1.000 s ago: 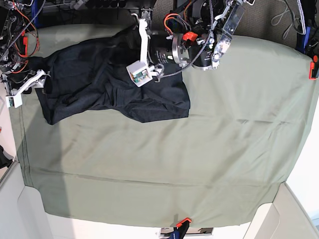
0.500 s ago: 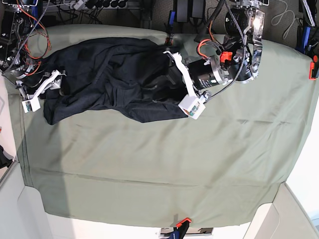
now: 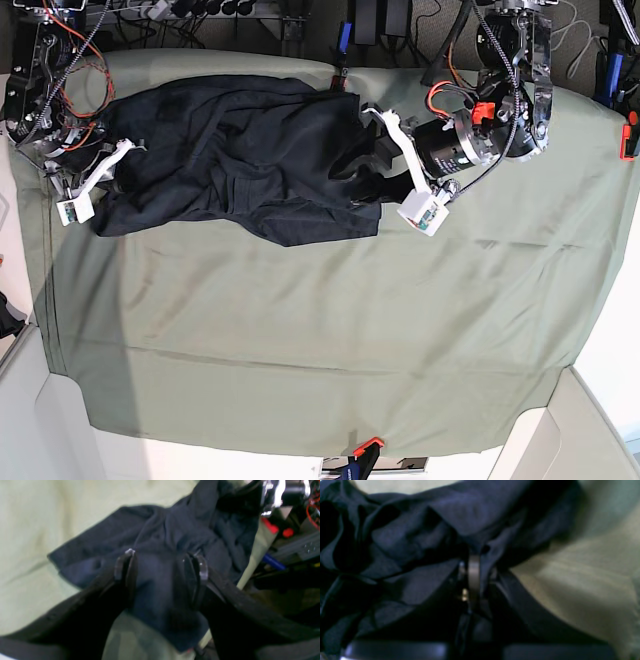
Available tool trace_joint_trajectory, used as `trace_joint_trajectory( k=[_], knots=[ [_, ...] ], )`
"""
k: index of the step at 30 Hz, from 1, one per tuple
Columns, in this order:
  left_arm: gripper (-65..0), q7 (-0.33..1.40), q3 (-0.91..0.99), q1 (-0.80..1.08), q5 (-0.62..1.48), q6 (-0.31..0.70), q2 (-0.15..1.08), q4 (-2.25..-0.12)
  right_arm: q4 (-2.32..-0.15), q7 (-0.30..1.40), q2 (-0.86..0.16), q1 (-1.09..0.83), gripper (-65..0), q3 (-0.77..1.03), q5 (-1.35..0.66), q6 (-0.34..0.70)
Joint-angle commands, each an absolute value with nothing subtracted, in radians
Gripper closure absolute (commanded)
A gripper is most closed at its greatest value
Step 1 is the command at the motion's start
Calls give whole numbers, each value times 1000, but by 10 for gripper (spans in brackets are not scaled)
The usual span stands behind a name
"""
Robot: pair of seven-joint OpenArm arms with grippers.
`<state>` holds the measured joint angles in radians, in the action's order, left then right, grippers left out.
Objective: Fold the T-shirt properly
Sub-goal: 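Pull the grasped fabric back toward the left arm and release, then fold the shirt's end over the bundle with the right gripper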
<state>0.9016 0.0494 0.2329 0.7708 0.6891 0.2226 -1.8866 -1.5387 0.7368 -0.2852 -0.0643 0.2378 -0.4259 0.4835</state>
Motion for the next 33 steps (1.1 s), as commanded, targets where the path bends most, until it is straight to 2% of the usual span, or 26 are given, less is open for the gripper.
trace_joint_trajectory(
  k=[1,10,19,23,27,33],
  knots=[
    [-326,875,54,229,796,698,234,-1901,-1552,731,-294,-58,0,238,-436,494],
    [-326,847,191,236,842,698,295,-1901,-1561,685,-298,1,0,385,-431,494],
    [-326,873,224,236,872,698,300,-1901,-1560,690,-376,27,0,421,-438,490],
    [-326,873,223,240,871,698,299,-1901,-1562,765,-384,27,0,421,-586,476],
    [-326,873,223,258,859,698,300,-1901,-1618,811,-342,10,0,420,-720,528],
    [-326,872,223,283,834,698,300,-1900,-1795,823,-219,-49,0,368,-738,532]
  ],
)
